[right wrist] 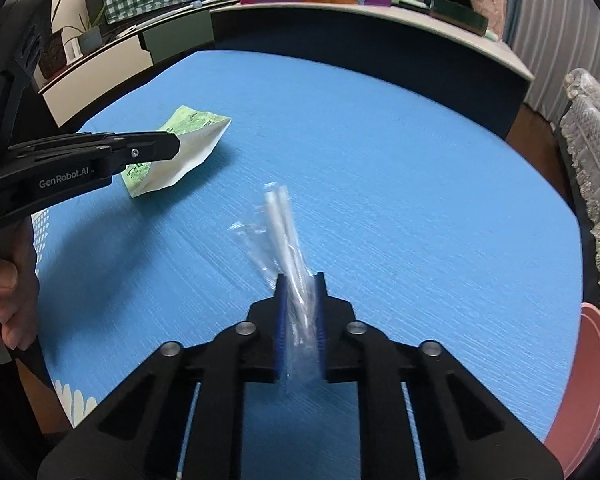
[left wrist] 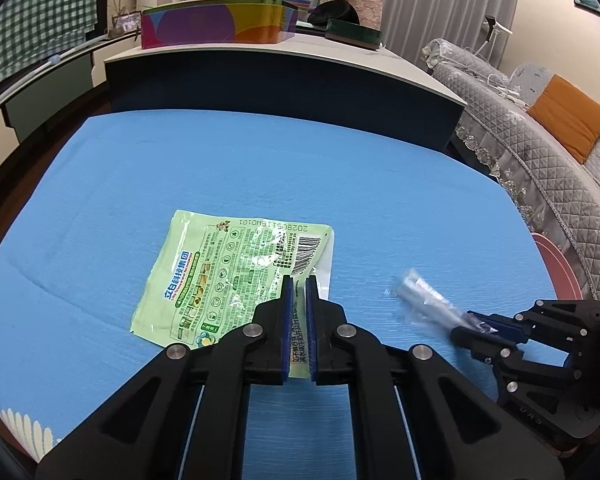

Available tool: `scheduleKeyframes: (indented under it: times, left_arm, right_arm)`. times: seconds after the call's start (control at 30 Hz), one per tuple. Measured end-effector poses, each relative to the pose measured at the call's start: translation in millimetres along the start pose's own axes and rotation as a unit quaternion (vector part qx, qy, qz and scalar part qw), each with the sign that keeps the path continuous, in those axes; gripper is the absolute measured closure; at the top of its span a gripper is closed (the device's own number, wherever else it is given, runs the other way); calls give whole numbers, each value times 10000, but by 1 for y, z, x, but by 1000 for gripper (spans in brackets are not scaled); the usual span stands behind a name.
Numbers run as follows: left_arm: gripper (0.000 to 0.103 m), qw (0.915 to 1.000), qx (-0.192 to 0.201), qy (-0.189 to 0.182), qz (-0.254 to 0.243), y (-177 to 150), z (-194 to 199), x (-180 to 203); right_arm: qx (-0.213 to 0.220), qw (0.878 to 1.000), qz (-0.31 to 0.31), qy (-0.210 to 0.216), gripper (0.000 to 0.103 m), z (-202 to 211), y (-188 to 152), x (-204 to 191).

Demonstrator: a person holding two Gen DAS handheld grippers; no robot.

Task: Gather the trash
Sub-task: 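Grasp the green snack wrapper with the left gripper while the right grasps the clear plastic packaging, then carry both items over the pink bin and open both grippers to drop them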

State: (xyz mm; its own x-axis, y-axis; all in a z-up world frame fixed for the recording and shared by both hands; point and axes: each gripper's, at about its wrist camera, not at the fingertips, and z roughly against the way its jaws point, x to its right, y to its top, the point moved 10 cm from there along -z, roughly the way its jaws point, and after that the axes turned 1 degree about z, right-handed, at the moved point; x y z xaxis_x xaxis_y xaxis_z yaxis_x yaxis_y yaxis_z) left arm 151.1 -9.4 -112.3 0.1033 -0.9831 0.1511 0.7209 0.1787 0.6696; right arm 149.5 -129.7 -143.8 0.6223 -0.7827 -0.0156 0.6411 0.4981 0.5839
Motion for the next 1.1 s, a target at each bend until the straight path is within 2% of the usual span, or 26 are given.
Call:
scheduleKeyframes:
  times: [0.23, 0.53, 1.1]
  left_arm:
    - [97, 9998, 119, -8, -139, 3, 5, 8]
    - [98, 9985, 336, -54, -440, 5, 16, 26]
    - [101, 9932, 648, -301, -919, 8, 44, 70]
  right_arm:
    - [366, 9974, -552, -275, 93, 26, 7, 27]
    - [900, 9863, -1203, -679, 93, 67, 13, 67]
    - [1427, 9657, -1854, -1129, 93, 129, -2, 105]
